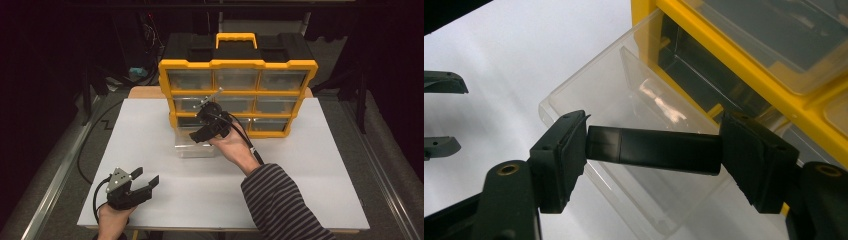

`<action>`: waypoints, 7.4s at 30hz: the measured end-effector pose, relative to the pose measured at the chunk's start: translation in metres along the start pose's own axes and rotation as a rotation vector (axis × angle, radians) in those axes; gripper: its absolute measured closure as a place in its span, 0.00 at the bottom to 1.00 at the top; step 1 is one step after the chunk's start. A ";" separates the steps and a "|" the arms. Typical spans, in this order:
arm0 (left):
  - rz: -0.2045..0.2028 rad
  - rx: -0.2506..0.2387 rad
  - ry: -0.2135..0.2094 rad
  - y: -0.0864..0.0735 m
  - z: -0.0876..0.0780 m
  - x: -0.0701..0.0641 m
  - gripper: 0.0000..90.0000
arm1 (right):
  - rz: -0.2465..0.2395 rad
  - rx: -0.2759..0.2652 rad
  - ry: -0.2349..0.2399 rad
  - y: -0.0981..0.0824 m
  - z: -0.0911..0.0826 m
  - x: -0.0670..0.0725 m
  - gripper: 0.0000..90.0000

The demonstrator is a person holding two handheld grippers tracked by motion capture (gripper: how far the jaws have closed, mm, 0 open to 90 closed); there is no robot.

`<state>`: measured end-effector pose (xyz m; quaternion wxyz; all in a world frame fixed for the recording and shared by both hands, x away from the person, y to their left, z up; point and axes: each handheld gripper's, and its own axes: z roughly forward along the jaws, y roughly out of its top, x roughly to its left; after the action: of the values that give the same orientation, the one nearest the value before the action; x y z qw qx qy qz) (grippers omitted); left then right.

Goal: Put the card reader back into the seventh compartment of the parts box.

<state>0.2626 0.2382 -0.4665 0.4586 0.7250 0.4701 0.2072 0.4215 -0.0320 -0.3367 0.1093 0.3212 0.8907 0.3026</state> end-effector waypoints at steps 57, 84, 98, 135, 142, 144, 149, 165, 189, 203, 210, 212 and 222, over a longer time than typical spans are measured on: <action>-0.005 0.002 -0.005 0.000 0.001 0.001 0.35 | 0.054 -0.035 -0.061 -0.047 -0.030 -0.032 0.31; -0.008 0.005 -0.002 0.000 0.001 0.001 0.35 | 0.122 -0.076 -0.119 -0.110 -0.058 -0.063 0.32; -0.008 0.005 -0.001 0.000 0.001 0.000 0.35 | 0.149 -0.109 -0.151 -0.136 -0.069 -0.070 0.30; -0.010 0.004 -0.001 0.000 0.001 0.000 0.35 | 0.163 -0.174 -0.182 -0.181 -0.090 -0.067 0.24; -0.009 0.003 0.000 0.000 0.001 0.000 0.35 | 0.180 -0.192 -0.184 -0.193 -0.093 -0.066 0.20; -0.009 0.002 0.001 0.000 0.002 0.000 0.35 | 0.183 -0.194 -0.187 -0.197 -0.094 -0.066 0.19; -0.011 0.004 0.001 0.000 0.002 0.000 0.35 | 0.195 -0.199 -0.195 -0.206 -0.094 -0.066 0.18; -0.013 0.004 0.003 0.000 0.002 0.000 0.35 | 0.244 -0.230 -0.199 -0.232 -0.094 -0.067 0.17; -0.012 0.002 0.004 0.000 0.002 0.000 0.35 | 0.294 -0.283 -0.211 -0.279 -0.094 -0.068 0.17; -0.013 -0.001 0.005 0.000 0.001 0.000 0.35 | 0.319 -0.314 -0.225 -0.301 -0.093 -0.071 0.16; -0.014 -0.001 0.006 0.000 0.001 0.000 0.35 | 0.315 -0.330 -0.235 -0.309 -0.091 -0.070 0.16; -0.014 -0.002 0.005 0.000 0.001 -0.001 0.35 | 0.313 -0.331 -0.237 -0.311 -0.091 -0.068 0.16; -0.012 -0.006 0.003 0.000 0.000 -0.001 0.35 | 0.314 -0.362 -0.224 -0.324 -0.091 -0.063 0.16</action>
<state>0.2618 0.2372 -0.4664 0.4613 0.7206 0.4745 0.2069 0.2705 -0.3123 -0.4617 0.2147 0.4620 0.7437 0.4329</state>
